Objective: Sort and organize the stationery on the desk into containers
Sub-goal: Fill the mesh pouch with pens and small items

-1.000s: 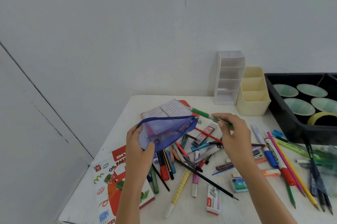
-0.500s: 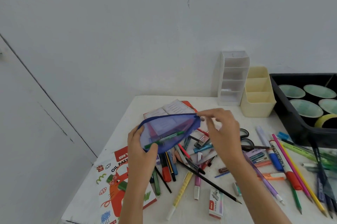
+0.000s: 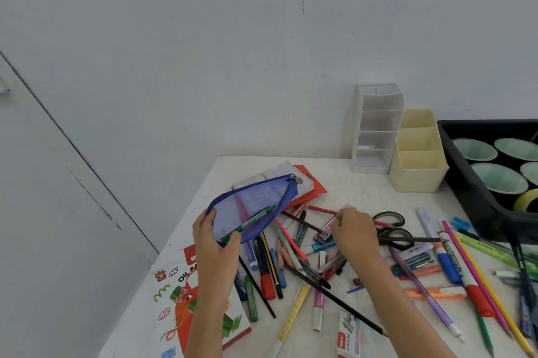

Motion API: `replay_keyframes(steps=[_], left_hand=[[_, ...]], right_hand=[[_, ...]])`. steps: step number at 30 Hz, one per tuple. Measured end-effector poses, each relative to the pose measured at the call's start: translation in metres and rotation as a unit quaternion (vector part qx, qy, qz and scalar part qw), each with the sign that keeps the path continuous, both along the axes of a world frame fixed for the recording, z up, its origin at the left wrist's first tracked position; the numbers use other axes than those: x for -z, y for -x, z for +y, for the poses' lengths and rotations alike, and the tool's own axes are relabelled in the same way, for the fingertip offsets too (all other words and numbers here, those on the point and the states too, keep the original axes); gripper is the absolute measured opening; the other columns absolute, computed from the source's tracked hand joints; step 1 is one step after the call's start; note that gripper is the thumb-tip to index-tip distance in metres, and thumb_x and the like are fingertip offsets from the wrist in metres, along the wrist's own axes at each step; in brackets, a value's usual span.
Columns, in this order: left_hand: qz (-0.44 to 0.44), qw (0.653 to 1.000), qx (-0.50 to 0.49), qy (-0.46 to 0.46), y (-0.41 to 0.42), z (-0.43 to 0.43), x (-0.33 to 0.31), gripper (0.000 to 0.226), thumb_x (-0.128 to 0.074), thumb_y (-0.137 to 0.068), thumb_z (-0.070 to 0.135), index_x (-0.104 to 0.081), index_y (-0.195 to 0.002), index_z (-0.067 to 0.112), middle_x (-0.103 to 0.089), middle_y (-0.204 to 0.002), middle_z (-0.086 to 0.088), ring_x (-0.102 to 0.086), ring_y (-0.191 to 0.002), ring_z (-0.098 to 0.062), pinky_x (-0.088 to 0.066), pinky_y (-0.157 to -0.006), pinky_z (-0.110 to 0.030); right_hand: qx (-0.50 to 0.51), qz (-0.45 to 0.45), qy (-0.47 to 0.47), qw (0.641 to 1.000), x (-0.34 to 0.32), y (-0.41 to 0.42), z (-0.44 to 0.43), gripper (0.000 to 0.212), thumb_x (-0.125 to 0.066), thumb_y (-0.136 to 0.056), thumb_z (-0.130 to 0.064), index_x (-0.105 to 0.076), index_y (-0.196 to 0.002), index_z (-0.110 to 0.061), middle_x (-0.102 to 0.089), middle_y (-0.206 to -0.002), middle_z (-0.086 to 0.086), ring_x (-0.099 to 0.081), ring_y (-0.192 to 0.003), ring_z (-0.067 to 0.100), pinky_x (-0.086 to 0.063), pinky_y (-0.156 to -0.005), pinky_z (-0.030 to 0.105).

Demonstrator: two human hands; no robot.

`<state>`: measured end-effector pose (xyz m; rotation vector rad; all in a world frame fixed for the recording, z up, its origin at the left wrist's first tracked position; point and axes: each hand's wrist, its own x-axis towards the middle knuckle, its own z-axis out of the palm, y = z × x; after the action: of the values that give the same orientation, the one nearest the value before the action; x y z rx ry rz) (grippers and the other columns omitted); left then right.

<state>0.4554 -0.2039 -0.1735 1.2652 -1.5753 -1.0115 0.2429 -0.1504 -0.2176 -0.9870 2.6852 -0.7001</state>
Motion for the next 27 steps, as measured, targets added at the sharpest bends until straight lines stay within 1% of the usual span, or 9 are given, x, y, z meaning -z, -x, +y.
replay_keyframes(steps=[3,5,10,14,17,20,22,24,27], left_hand=[[-0.001,1.000,-0.001,-0.007,0.002,-0.003,0.001,0.059,-0.056,-0.089,0.002,-0.034,-0.142,0.012,-0.031,-0.143,0.003,-0.036,-0.122,-0.007,-0.037,-0.090,-0.019],[-0.005,1.000,-0.002,-0.010,0.004,-0.006,0.001,0.059,-0.056,-0.089,0.002,-0.033,-0.143,0.012,-0.030,-0.143,0.002,-0.035,-0.120,-0.005,-0.036,-0.090,-0.018],[-0.004,1.000,-0.008,-0.011,0.008,-0.011,0.002,0.057,-0.055,-0.089,0.002,-0.034,-0.142,0.012,-0.031,-0.143,0.002,-0.035,-0.116,-0.002,-0.037,-0.081,-0.009],[-0.005,1.000,-0.017,-0.004,0.009,-0.014,0.002,0.057,-0.056,-0.089,0.000,-0.036,-0.141,0.011,-0.032,-0.141,0.002,-0.034,-0.116,-0.001,-0.036,-0.062,0.006],[0.002,1.000,-0.018,0.005,0.006,-0.014,0.000,0.056,-0.055,-0.089,0.000,-0.037,-0.141,0.012,-0.033,-0.141,0.003,-0.034,-0.116,0.000,-0.036,-0.063,0.006],[0.011,1.000,-0.014,0.010,0.001,-0.013,-0.001,0.056,-0.054,-0.089,-0.001,-0.037,-0.140,0.013,-0.033,-0.140,0.004,-0.036,-0.117,-0.001,-0.037,-0.070,0.001],[0.016,1.000,-0.015,0.014,-0.002,-0.012,0.000,0.056,-0.054,-0.088,-0.002,-0.038,-0.140,0.013,-0.034,-0.139,0.004,-0.037,-0.119,-0.004,-0.037,-0.080,-0.004],[0.017,1.000,-0.016,0.016,-0.005,-0.010,0.001,0.057,-0.055,-0.087,-0.003,-0.038,-0.139,0.013,-0.035,-0.140,0.003,-0.038,-0.123,-0.008,-0.038,-0.092,-0.017],[0.011,1.000,-0.005,0.021,-0.006,-0.006,0.001,0.057,-0.054,-0.086,-0.004,-0.039,-0.139,0.013,-0.035,-0.140,0.003,-0.038,-0.124,-0.010,-0.041,-0.098,-0.025]], right_hand=[[0.017,0.030,-0.045,0.998,-0.003,-0.006,-0.008,0.033,-0.054,-0.091,-0.036,-0.054,-0.109,-0.008,-0.061,-0.109,0.011,-0.057,-0.102,0.028,-0.043,-0.083,0.035],[0.046,0.015,-0.054,0.997,-0.003,-0.008,-0.014,0.045,-0.060,-0.087,-0.043,-0.048,-0.114,-0.009,-0.060,-0.113,0.013,-0.054,-0.107,0.030,-0.041,-0.088,0.037],[0.128,-0.069,-0.015,0.989,-0.006,-0.003,-0.025,0.064,-0.069,-0.081,-0.038,-0.036,-0.127,-0.009,-0.061,-0.118,0.014,-0.053,-0.113,0.033,-0.036,-0.094,0.040],[0.128,-0.039,-0.073,0.988,-0.006,-0.003,-0.034,0.083,-0.063,-0.083,-0.047,-0.020,-0.142,-0.006,-0.055,-0.126,0.016,-0.051,-0.116,0.031,-0.036,-0.097,0.039],[0.133,-0.065,-0.023,0.989,-0.003,-0.004,-0.036,0.073,-0.067,-0.080,-0.041,-0.029,-0.131,-0.005,-0.057,-0.118,0.016,-0.056,-0.108,0.030,-0.043,-0.090,0.038],[0.156,-0.123,0.084,0.977,-0.008,-0.004,-0.029,0.058,-0.068,-0.077,-0.035,-0.042,-0.117,-0.001,-0.059,-0.108,0.017,-0.058,-0.094,0.031,-0.049,-0.081,0.039],[0.155,-0.162,0.181,0.958,-0.018,-0.005,-0.020,0.047,-0.068,-0.080,-0.030,-0.050,-0.111,0.000,-0.060,-0.102,0.016,-0.055,-0.081,0.024,-0.046,-0.070,0.032],[0.126,-0.184,0.271,0.936,-0.033,-0.007,-0.012,0.033,-0.066,-0.084,-0.024,-0.058,-0.106,-0.001,-0.061,-0.089,0.008,-0.051,-0.069,0.014,-0.038,-0.057,0.021],[0.073,-0.209,0.356,0.908,-0.055,-0.012,-0.004,0.015,-0.057,-0.089,-0.014,-0.064,-0.095,-0.002,-0.060,-0.080,0.004,-0.051,-0.066,0.013,-0.036,-0.053,0.009]])
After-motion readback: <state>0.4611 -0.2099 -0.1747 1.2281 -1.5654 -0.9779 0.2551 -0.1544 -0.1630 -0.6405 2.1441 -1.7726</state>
